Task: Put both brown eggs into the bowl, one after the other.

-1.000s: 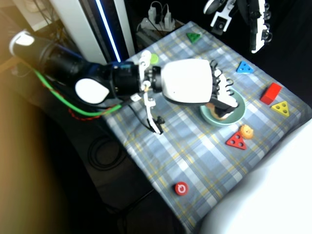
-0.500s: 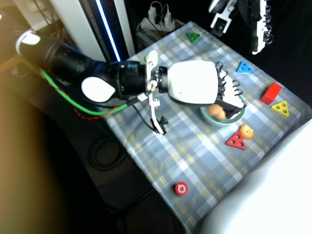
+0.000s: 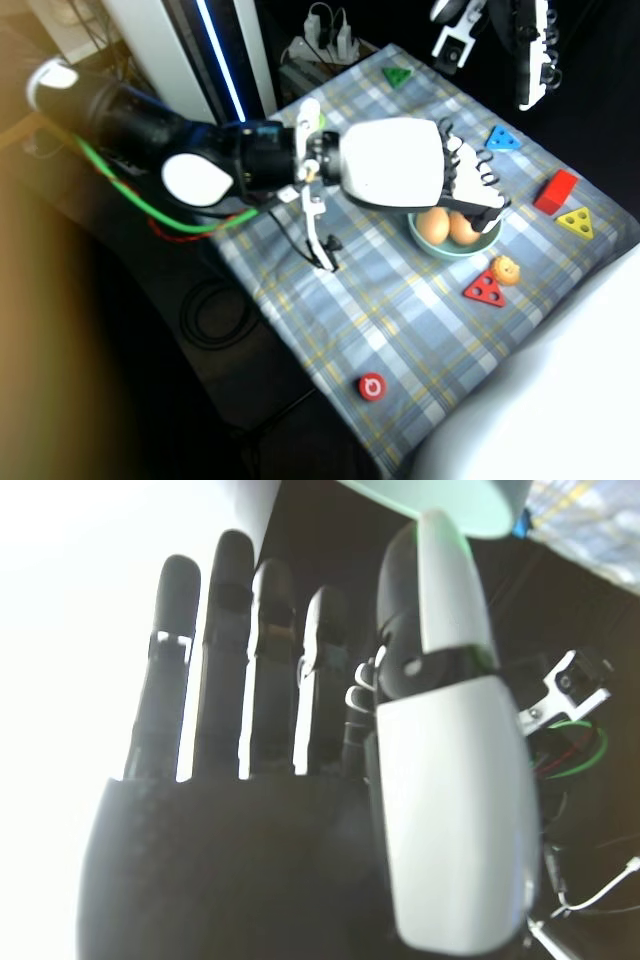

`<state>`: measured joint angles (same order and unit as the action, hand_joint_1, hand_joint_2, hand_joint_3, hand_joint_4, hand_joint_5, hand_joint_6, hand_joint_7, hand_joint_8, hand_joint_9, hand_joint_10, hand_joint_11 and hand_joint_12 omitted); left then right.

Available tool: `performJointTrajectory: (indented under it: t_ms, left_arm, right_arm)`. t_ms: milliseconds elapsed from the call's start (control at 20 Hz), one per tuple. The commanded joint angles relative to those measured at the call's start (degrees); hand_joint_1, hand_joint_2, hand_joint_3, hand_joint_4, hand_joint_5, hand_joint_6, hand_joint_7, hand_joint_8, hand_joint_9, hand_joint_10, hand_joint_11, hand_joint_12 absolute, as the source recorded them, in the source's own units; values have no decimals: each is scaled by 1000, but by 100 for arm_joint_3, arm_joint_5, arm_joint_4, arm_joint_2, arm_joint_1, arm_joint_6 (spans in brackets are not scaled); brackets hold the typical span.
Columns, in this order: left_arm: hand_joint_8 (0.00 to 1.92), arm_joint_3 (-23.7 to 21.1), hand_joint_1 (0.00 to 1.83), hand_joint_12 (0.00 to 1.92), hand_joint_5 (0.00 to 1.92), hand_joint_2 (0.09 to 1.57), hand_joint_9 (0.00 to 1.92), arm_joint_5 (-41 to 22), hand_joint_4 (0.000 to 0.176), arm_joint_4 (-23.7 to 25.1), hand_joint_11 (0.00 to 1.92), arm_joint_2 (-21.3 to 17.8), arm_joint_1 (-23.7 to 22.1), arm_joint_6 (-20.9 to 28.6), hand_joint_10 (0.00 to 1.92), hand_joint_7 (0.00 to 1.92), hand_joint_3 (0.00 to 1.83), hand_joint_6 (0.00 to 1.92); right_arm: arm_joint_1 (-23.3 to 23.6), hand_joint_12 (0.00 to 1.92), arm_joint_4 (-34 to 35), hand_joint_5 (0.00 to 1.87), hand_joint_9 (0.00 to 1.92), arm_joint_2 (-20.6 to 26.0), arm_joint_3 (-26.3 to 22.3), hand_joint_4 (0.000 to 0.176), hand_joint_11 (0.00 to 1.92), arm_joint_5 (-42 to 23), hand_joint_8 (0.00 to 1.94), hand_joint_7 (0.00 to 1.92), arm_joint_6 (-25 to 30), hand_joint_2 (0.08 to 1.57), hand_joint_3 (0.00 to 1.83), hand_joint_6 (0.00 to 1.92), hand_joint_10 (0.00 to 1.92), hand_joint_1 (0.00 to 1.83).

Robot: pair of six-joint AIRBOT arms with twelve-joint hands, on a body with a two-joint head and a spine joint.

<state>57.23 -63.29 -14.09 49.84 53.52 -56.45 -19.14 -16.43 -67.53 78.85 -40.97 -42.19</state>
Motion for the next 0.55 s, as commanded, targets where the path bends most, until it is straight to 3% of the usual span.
performJointTrajectory:
  t_ms: [0,50,100,150,200,250,300,350,400,450,500]
  left_arm:
    - [7,-6,763,972,369,947,331,-1191,38,-11,0,-90,-51,202,10,354,0,6]
    - [5,-9,877,853,374,931,320,-1448,22,4,0,-131,-37,330,4,358,0,5]
    - [3,-15,924,762,292,935,333,-1717,25,31,0,-157,-13,455,6,359,0,1]
    - [2,-48,857,761,225,937,365,-1979,28,70,0,-170,24,535,12,359,0,0]
    - [0,-88,783,871,115,934,358,-2231,26,142,0,-191,85,691,5,291,0,0]
    - [2,-135,625,1087,85,993,448,-2505,17,258,55,-223,159,968,28,298,7,0]
    - [0,-140,477,1199,16,1042,457,-2569,0,297,66,-231,183,1069,22,273,12,0]
    - [0,-123,389,1148,30,1052,438,-2696,0,360,32,-230,212,1341,8,257,6,3]
    - [1,-65,429,905,169,1103,402,-2848,0,417,46,-207,218,1627,1,267,8,19]
    - [1,7,402,785,208,1151,398,-3021,0,478,67,-155,224,1864,0,297,2,5]
    - [1,131,210,751,230,1225,417,-3150,0,541,81,-47,209,2172,4,298,6,3]
  right_arm:
    - [-108,1186,412,605,752,275,-127,3,354,-1361,0,686,-19,1063,5,0,3,966]
    - [-332,1271,638,625,687,517,-301,12,277,-1804,0,601,-18,1079,4,3,3,978]
    - [-716,1261,948,712,764,775,-510,0,345,-2376,21,707,-4,1096,2,11,35,1015]
    - [-1219,1276,1285,730,807,978,-734,0,363,-3091,20,767,41,1148,4,5,48,954]
    - [-1655,1360,1549,723,916,1087,-929,63,483,-3688,15,850,82,1230,7,1089,115,936]
    - [-2129,1223,1808,623,849,1161,-1122,14,417,-4383,3,824,93,1294,4,460,65,701]
    - [-2302,1130,1898,668,836,1190,-1202,0,426,-4627,1,824,93,1333,5,157,41,637]
    - [-2590,1065,2006,649,856,1247,-1343,0,458,-5043,0,821,93,1348,2,42,38,627]
    - [-2782,806,2048,549,821,1297,-1465,0,489,-5338,0,759,94,1348,0,8,15,664]
    - [-2912,682,2055,511,802,1331,-1559,0,498,-5586,0,728,96,1326,1,1,4,725]
    - [-3059,523,2053,354,571,1357,-1631,53,325,-5867,0,523,137,1307,2,0,0,800]
